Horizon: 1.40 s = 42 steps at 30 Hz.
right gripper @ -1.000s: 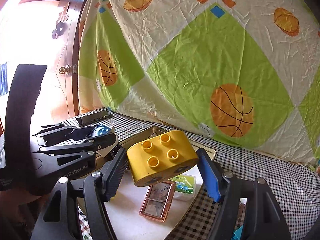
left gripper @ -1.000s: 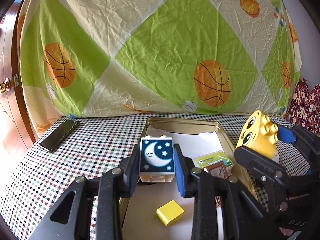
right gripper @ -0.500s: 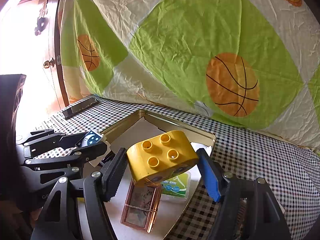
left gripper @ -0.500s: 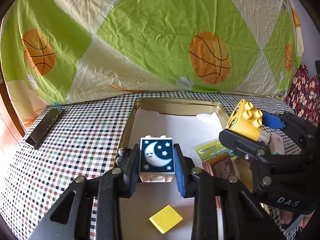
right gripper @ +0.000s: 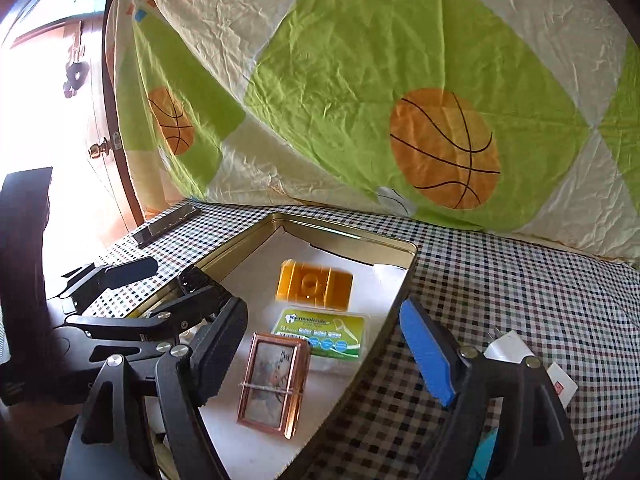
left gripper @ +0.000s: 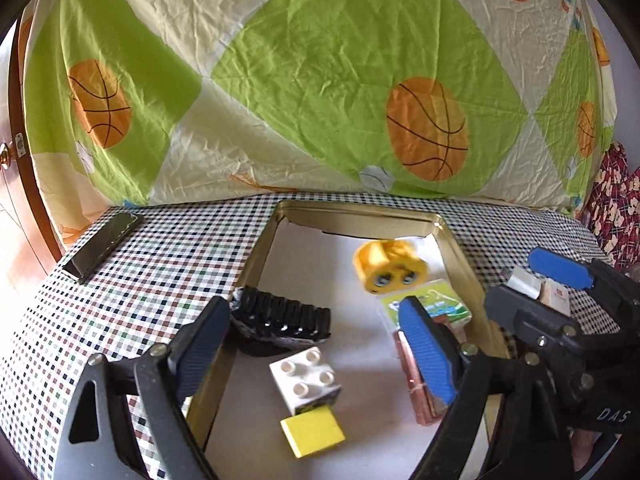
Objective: Organize rigid objects
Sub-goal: 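Lower the moon block and yellow brick into the tin and open both grippers, then grasp the teal Duplo brick with the left gripper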
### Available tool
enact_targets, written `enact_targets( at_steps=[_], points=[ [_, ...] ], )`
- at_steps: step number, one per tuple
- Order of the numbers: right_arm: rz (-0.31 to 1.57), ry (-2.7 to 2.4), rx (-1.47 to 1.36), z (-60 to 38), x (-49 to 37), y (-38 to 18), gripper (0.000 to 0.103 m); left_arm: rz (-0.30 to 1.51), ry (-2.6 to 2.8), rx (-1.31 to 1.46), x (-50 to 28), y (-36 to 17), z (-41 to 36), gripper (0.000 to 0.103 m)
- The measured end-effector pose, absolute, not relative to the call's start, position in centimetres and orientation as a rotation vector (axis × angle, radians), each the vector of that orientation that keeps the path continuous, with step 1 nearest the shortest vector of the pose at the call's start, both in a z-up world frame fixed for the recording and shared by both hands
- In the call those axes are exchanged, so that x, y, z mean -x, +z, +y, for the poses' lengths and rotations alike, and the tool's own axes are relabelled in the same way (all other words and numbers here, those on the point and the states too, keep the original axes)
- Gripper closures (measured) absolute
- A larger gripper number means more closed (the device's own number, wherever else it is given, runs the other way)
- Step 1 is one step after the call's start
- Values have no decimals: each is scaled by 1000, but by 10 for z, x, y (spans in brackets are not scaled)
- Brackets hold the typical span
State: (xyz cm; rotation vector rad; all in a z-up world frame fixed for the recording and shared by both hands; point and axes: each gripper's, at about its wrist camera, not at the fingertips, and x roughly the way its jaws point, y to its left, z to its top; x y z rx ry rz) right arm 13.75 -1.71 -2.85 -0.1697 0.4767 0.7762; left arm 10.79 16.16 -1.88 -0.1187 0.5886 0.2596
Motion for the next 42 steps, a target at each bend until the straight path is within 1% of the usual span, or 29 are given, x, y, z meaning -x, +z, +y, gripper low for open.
enact_targets(
  at_steps=[4,10,15,19,22,25,27,28,29,31,32,33,34,37,42],
  points=[
    [428,692,177,-63,-134,-30,22,554,219,81,-103,-12,128,15],
    [447,494,90,-136,-158,-37,18,537,90,23,-112,-9,60,15],
    [476,397,22,-169,-174,-46,18,567,18,-42,-128,-18,10,15],
    [494,366,-12,-181,-182,-49,18,610,-13,-70,-143,-28,-13,15],
    [481,345,-46,-193,-183,-47,18,638,-36,-87,-150,-35,-27,17],
    [488,330,-83,-203,-185,-49,17,684,-70,-94,-157,-43,-36,31],
    [495,321,-105,-209,-186,-50,17,708,-89,-108,-161,-49,-42,36],
    [496,313,-113,-211,-187,-50,17,726,-107,-111,-164,-51,-45,44],
    [498,307,-118,-212,-187,-50,17,750,-124,-113,-168,-54,-48,48],
    [499,303,-121,-212,-187,-51,17,769,-143,-120,-172,-56,-52,49],
    [500,300,-116,-211,-188,-51,17,780,-162,-136,-174,-57,-56,54],
    [500,299,-108,-210,-188,-51,17,797,-179,-153,-176,-60,-60,61],
    [501,296,-102,-209,-188,-51,17,811,-190,-158,-178,-61,-62,72],
    [506,291,-100,-210,-188,-53,17,804,-215,-151,-175,-59,-62,72],
    [514,279,-96,-211,-188,-55,17,725,-164,-38,-163,-49,-35,73]
  ],
)
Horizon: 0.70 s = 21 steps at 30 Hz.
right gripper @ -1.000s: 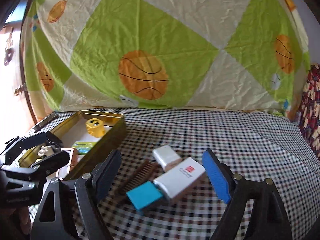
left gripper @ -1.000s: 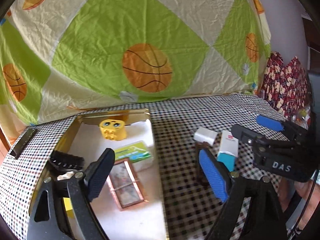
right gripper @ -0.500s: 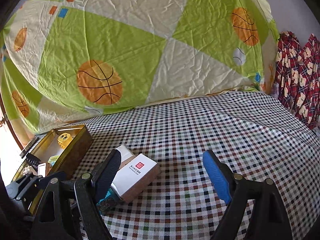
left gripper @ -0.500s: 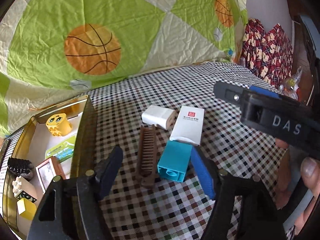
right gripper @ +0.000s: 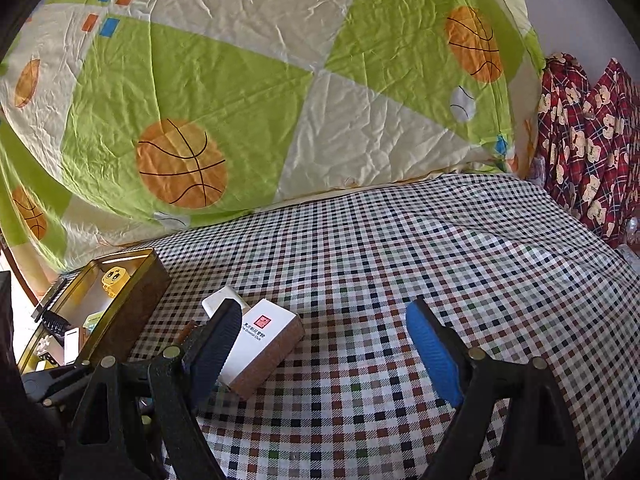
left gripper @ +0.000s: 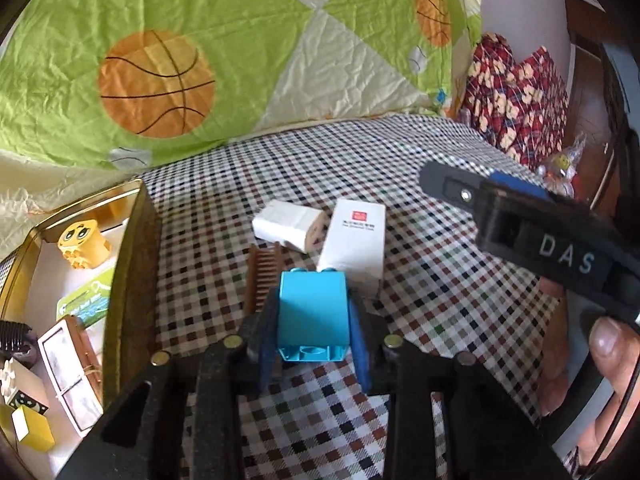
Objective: Organize rigid objects
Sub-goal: 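Grasp the teal Duplo brick with the left gripper, then grasp the white Oriental Club box with the right gripper while the left gripper holds the teal brick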
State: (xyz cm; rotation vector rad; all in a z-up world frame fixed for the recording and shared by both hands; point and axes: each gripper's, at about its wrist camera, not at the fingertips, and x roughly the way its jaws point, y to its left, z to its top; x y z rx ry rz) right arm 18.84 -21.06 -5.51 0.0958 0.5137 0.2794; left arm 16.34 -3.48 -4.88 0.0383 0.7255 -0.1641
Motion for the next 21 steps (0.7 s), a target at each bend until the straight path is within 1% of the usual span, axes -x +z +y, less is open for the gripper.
enact_targets(
  at_steps=[4,10,14,21],
  points=[
    [523,276,-79,-204,-191,-55,17,673,-107,11,-157,-44,-16,73],
    [586,346,-28,-174,-204,-60,17,619,-71,0,-154,-39,-14,73],
    [627,341,43,-153,-212,-64,17,599,-39,13,-155,-36,-9,73],
    [724,339,61,-136,-230,-75,17,605,16,67,-169,-37,8,73]
  ],
)
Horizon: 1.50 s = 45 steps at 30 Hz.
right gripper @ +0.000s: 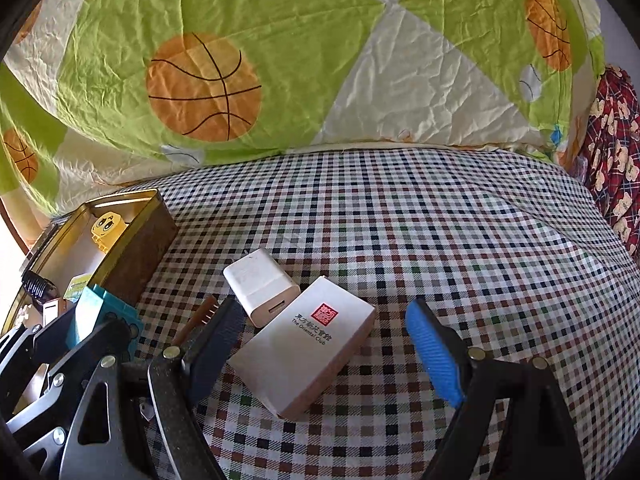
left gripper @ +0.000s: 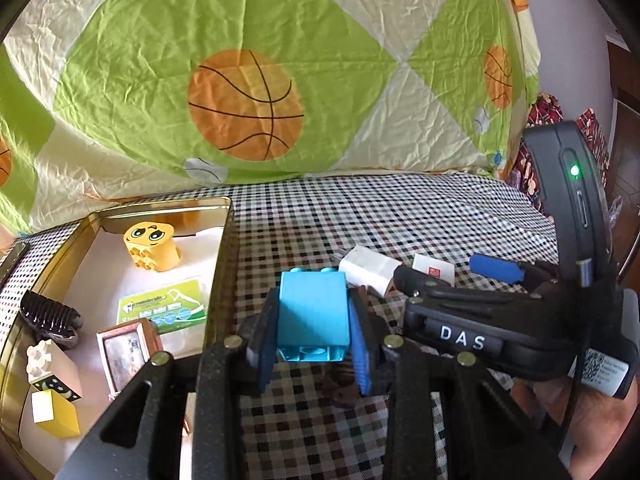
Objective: Organize rigid objects
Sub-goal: 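Grasp the white Oriental Club box with the right gripper while the left gripper holds the teal brick, then lift the teal brick and white box and carry them toward the gold tin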
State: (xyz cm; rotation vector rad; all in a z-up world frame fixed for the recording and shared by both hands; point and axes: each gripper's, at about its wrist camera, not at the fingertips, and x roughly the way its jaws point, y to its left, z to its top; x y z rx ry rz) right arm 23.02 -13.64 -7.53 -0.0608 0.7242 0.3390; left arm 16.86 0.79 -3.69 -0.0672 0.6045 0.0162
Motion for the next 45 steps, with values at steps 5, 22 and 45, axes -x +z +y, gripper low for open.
enact_targets(
  at_steps=[5,22,45],
  points=[
    [779,339,63,-133,-237,-82,36,606,24,108,-175,-37,15,73],
    [822,348,153,-126,-239,-87,47,635,8,80,-181,-40,1,73],
    [768,392,135,-133,-230,-82,60,597,-37,68,-176,-37,-2,73]
  ],
)
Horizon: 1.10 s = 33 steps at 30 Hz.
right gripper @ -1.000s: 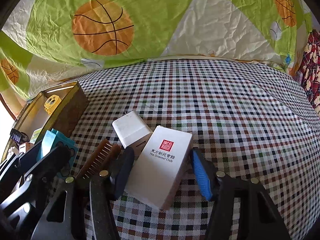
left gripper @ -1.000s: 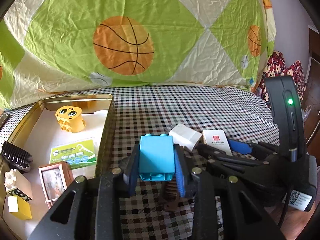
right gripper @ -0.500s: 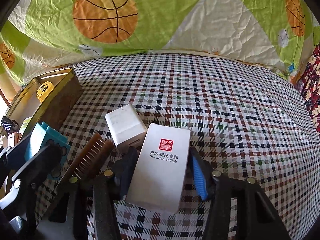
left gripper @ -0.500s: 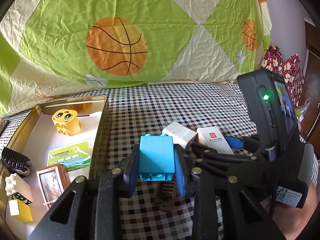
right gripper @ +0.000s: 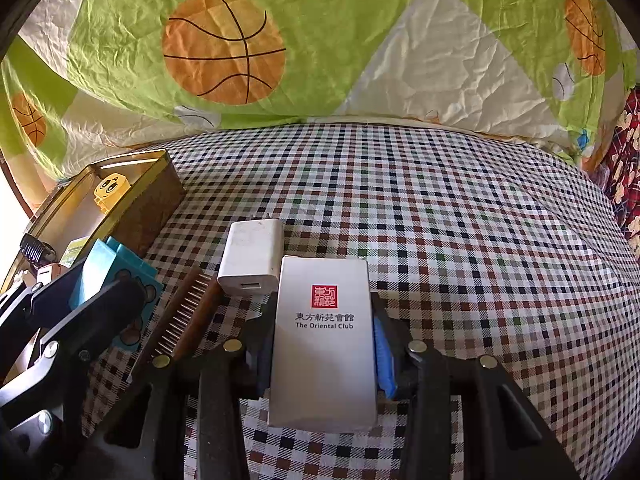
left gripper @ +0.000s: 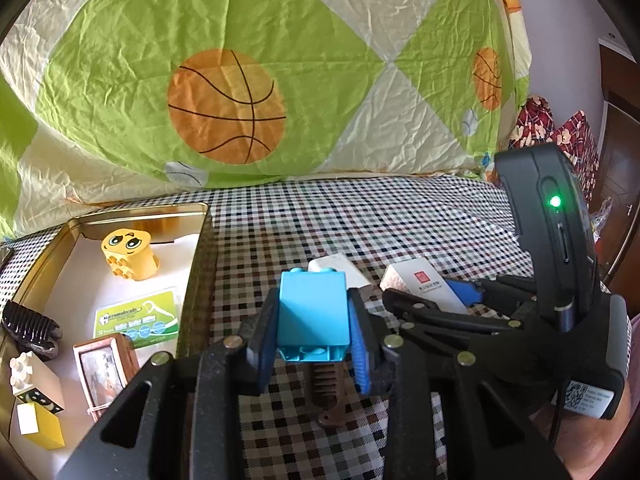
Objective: Organize rigid objects
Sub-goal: 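Lift the teal brick and white box and carry them toward the gold tin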
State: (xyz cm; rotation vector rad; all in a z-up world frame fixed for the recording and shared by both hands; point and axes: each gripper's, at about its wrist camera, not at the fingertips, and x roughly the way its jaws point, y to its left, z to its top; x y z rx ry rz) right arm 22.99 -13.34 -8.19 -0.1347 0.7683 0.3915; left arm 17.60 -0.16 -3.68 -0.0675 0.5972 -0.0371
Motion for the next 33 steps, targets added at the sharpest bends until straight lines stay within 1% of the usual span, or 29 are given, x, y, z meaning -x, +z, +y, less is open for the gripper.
enact_targets(
  at_steps=[10,33],
  points=[
    [671,395,144,-135,-215,-70,60,567,-32,60,-172,-36,-3,73],
    [534,394,117,-145,-195,-58,60,465,-10,13,-154,-29,-12,73]
  ],
)
